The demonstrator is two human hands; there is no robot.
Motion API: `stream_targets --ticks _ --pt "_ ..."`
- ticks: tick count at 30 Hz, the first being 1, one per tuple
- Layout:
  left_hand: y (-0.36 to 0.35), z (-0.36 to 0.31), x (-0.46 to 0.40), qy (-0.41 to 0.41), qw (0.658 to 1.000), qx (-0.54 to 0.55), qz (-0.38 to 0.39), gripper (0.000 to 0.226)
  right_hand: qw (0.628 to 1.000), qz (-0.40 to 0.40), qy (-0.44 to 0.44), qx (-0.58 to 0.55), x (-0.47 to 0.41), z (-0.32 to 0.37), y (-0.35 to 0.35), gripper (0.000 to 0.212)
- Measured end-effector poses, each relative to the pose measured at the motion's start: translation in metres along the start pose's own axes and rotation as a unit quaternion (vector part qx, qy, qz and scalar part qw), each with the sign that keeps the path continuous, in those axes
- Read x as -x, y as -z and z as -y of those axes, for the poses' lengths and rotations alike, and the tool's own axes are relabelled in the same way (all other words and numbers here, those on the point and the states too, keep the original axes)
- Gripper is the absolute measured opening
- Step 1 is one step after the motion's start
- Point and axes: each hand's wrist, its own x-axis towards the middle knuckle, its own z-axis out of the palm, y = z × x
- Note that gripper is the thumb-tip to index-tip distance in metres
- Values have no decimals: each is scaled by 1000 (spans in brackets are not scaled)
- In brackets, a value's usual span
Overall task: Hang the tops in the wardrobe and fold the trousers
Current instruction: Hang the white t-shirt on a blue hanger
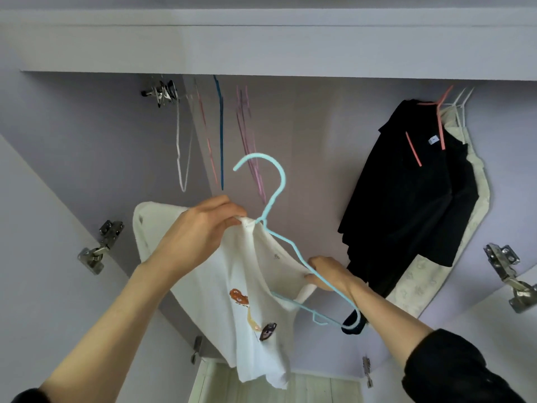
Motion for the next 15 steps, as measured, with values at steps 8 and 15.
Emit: stream_targets --ticks 8,15 --pt "12 28 18 95 985 -108 -97 14 964 12 -113 -240 -1 -26 6 11" --pt "5 43 24 156 970 -102 -153 9 960 46 -117 -251 1 -22 12 9"
